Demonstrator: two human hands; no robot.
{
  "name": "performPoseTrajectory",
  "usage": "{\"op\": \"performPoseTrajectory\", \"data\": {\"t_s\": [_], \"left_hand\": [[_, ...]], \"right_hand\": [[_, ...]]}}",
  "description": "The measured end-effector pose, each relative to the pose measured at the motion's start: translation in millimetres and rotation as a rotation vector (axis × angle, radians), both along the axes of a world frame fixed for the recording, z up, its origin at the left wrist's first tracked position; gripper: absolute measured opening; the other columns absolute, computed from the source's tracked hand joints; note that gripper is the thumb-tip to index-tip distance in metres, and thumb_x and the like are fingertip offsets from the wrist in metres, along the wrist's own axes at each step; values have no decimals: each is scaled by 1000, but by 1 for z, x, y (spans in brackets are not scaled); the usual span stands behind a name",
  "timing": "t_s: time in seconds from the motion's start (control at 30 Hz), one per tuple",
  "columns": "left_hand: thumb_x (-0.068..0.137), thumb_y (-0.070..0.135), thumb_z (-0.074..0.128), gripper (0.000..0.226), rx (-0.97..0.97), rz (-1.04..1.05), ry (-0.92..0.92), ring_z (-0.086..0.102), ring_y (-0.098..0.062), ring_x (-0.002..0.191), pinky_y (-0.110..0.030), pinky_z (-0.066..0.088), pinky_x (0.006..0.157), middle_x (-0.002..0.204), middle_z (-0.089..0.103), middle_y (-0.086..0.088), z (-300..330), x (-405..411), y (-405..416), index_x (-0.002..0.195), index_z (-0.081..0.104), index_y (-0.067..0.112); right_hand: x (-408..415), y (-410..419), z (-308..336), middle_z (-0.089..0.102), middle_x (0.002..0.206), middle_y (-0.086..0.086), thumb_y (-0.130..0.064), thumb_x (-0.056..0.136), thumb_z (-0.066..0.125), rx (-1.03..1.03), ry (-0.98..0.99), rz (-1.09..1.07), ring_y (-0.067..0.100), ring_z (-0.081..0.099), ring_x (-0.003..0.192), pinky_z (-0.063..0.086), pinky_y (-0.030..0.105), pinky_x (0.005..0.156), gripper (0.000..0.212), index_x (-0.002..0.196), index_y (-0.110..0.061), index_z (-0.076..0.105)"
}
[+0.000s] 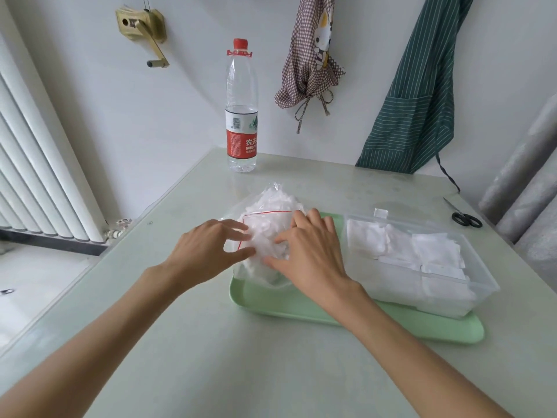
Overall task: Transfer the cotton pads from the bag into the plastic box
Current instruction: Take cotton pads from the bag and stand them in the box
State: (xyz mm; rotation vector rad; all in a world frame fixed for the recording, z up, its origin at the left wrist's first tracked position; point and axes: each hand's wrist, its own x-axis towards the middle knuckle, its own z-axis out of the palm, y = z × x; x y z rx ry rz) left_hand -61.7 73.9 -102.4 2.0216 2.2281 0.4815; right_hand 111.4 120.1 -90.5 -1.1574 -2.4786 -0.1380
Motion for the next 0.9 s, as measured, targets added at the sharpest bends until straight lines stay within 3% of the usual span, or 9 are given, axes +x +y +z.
{"op": "performPoseTrajectory", "data": {"t_s": [0.1, 0.27, 0.33, 0.43, 0.57, 0.63, 0.7, 0.8, 0.9], "left_hand": [[92, 51, 45, 38, -31, -47, -25, 37, -5, 130, -28, 36, 97, 140, 41, 29, -4, -1, -3, 129, 53, 42], [86, 32, 61, 35, 95, 71, -24, 44, -9, 124, -27, 31, 95, 133, 51, 25, -6, 8, 3, 120, 62, 37], [82, 28, 65, 35, 120, 131, 4, 46, -12, 120, -28, 31, 93, 131, 54, 22, -9, 10, 6, 116, 64, 35], [78, 34, 72, 35, 157, 150, 16, 49, -15, 116, -28, 32, 88, 128, 56, 18, -16, 15, 8, 112, 66, 33], [78, 42, 71, 34, 221, 75, 22, 48, -15, 118, -26, 31, 84, 127, 56, 16, -23, 23, 7, 111, 65, 31], [78, 47, 69, 38, 240, 31, 31, 46, -13, 120, -24, 28, 83, 127, 56, 17, -21, 21, 8, 113, 65, 32], [78, 58, 62, 44, 253, 1, 43, 42, -10, 122, -22, 25, 83, 128, 54, 19, -17, 19, 7, 115, 64, 33], [69, 77, 37, 67, 275, -17, -55, 40, -5, 122, -22, 27, 86, 126, 55, 23, -9, 20, 2, 113, 66, 34], [57, 85, 35, 81, 226, 9, -108, 39, -4, 123, -21, 29, 89, 127, 53, 23, -5, 26, 2, 113, 65, 34]], "right_hand": [[-9, 2, -4, 55, 104, -1, -48, 81, 65, -12, -19, -9, 25, 43, 107, 18, 31, 79, 26, 99, -30, 73], [0, 5, -6, 57, 86, -1, -31, 69, 78, 34, -36, 2, 24, 48, 92, 19, 31, 71, 10, 72, -22, 74], [10, 3, -6, 55, 75, -3, -26, 54, 87, 35, -84, -36, 22, 47, 82, 19, 31, 65, 18, 57, -23, 70], [25, -1, -7, 53, 70, -4, -22, 46, 89, 67, -139, -53, 23, 50, 72, 21, 31, 63, 25, 53, -23, 65], [34, -4, -2, 53, 70, -5, -24, 46, 90, 37, -145, -38, 22, 52, 72, 22, 30, 65, 26, 60, -25, 68], [38, -6, 7, 59, 85, -5, -23, 63, 83, 22, -139, 5, 21, 53, 87, 24, 29, 72, 23, 83, -28, 72], [44, -4, 19, 58, 107, -8, -20, 86, 62, -34, -131, 41, 17, 46, 106, 27, 26, 81, 26, 110, -30, 66], [44, -5, 36, 60, 110, -14, -28, 95, 49, -50, 77, 45, 11, 48, 110, 36, 25, 80, 22, 111, -29, 63], [29, 0, 39, 65, 107, -7, -43, 90, 54, -96, -31, 38, 16, 50, 108, 38, 29, 75, 29, 105, -22, 68]]}}
